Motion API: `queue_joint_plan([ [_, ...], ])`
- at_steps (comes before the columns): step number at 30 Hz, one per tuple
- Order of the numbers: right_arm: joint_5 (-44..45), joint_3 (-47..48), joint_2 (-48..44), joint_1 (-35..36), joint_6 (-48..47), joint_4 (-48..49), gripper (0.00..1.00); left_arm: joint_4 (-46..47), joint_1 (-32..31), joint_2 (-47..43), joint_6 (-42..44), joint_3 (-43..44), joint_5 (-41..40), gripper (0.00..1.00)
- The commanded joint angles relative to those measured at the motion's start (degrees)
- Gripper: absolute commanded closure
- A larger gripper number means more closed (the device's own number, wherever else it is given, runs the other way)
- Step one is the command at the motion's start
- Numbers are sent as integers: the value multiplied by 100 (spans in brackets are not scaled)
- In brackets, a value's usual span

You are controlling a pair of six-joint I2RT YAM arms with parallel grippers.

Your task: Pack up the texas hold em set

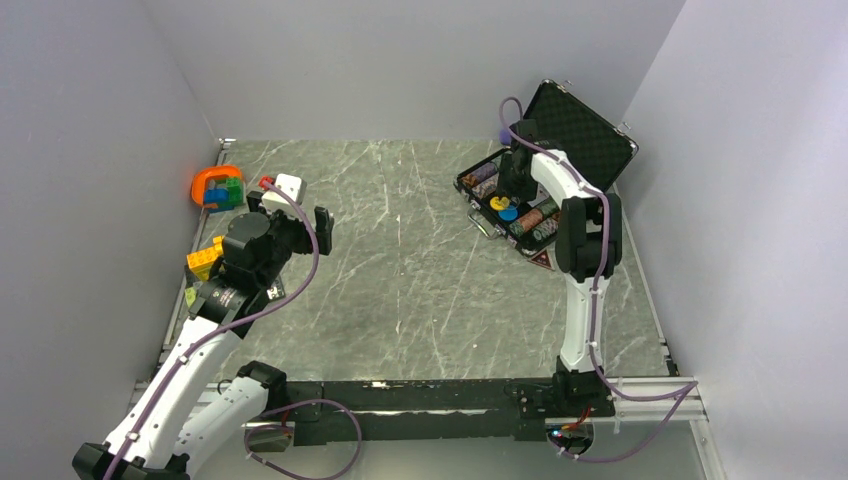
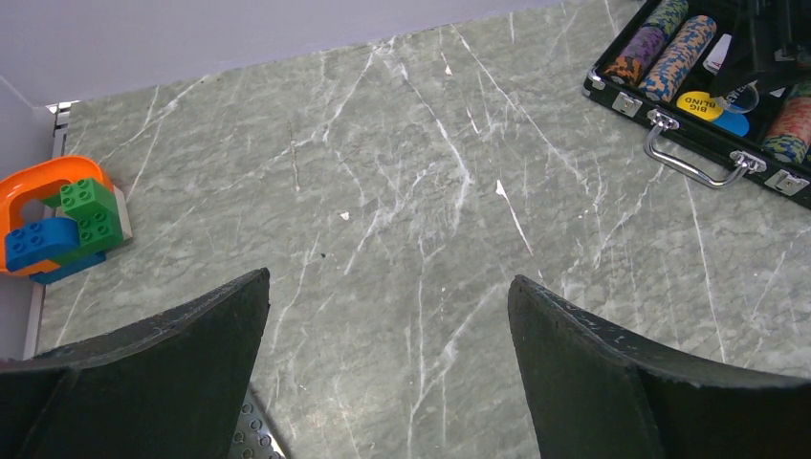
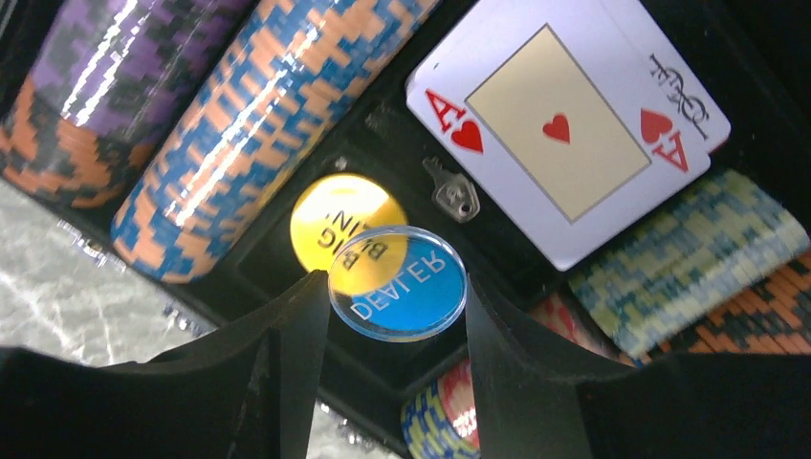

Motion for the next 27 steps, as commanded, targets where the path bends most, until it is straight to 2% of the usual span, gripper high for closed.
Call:
queue_joint_plan([
  [1, -36, 528, 259, -108, -61, 55, 69, 160, -25, 15, 64, -27, -46, 2],
  [11, -316, -85, 246, -90, -7, 233, 68, 169, -25, 33, 59, -25, -9, 2],
  [27, -509, -240, 240, 72, -30, 169, 67, 160, -23, 18, 57, -25, -27, 2],
])
